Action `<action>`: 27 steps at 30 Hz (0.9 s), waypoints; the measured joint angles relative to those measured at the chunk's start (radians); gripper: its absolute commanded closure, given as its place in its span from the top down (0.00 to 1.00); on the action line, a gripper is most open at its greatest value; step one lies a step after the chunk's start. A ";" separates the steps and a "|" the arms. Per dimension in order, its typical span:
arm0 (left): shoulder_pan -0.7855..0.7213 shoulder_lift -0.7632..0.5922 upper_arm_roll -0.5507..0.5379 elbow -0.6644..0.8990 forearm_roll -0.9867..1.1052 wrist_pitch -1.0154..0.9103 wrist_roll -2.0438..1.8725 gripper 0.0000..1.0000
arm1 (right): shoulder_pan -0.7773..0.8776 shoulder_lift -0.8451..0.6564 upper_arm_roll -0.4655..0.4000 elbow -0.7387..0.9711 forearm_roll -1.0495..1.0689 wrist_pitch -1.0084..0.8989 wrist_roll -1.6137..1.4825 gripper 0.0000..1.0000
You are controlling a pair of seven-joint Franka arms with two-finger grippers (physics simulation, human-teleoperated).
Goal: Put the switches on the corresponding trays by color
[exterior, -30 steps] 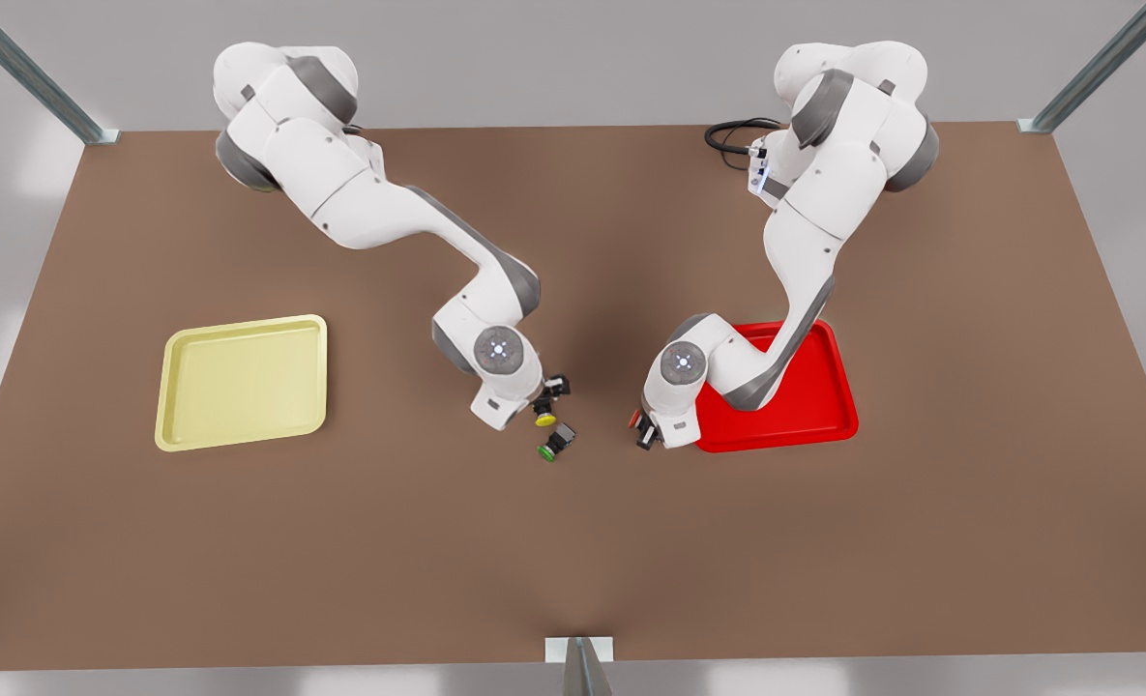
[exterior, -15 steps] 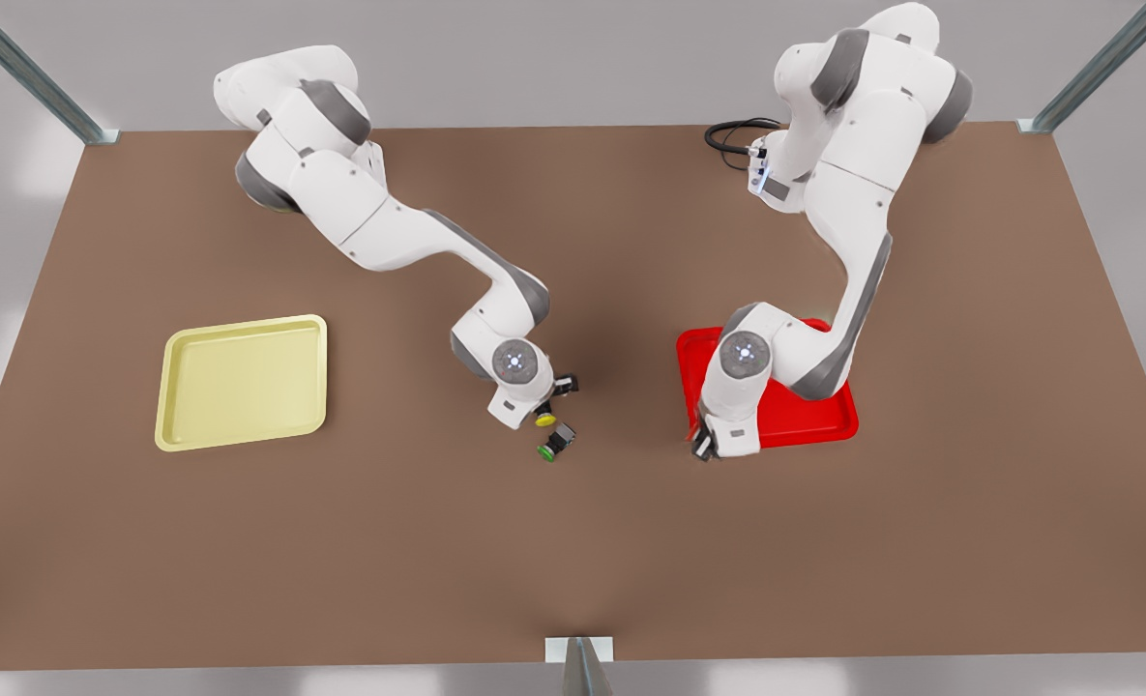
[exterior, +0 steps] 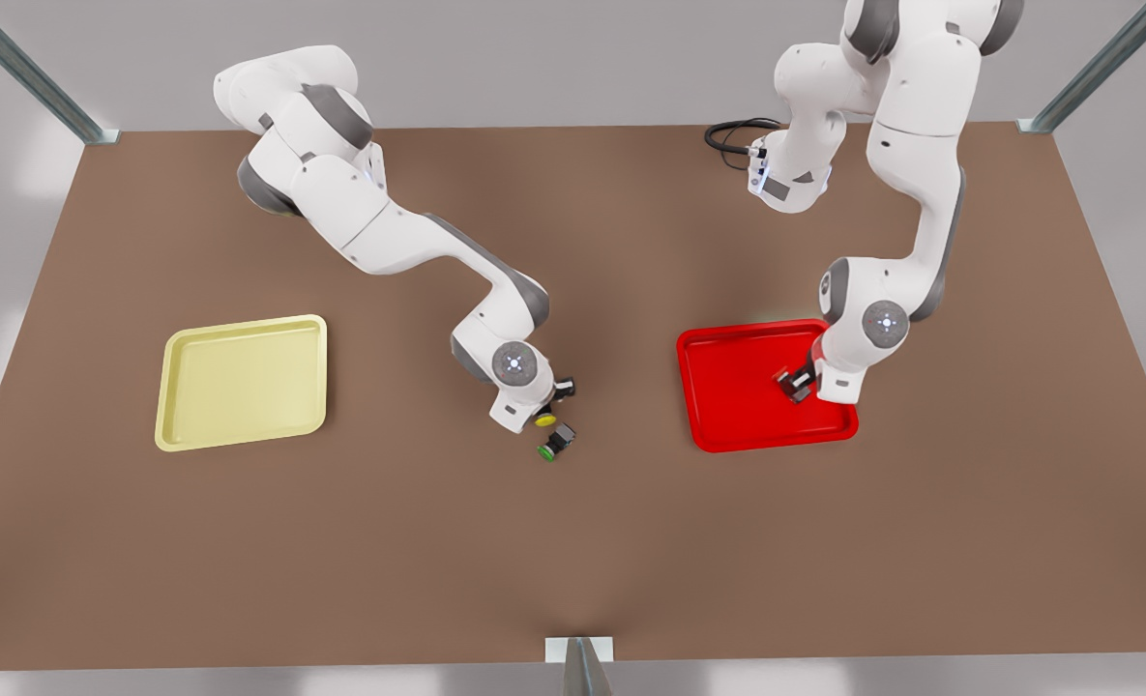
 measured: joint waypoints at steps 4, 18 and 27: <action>0.017 -0.145 -0.031 0.400 -0.002 -0.511 0.538 1.00 | -0.003 0.000 0.000 0.002 0.002 -0.001 -0.013 0.41; 0.117 -0.136 -0.195 0.763 0.097 -0.854 0.698 1.00 | -1.596 -0.524 0.848 -0.630 -0.063 -0.409 -0.602 0.54; 0.044 -0.167 -0.077 0.792 0.102 -0.946 0.713 1.00 | -1.549 -0.460 0.595 -0.761 -0.266 -0.163 -0.588 1.00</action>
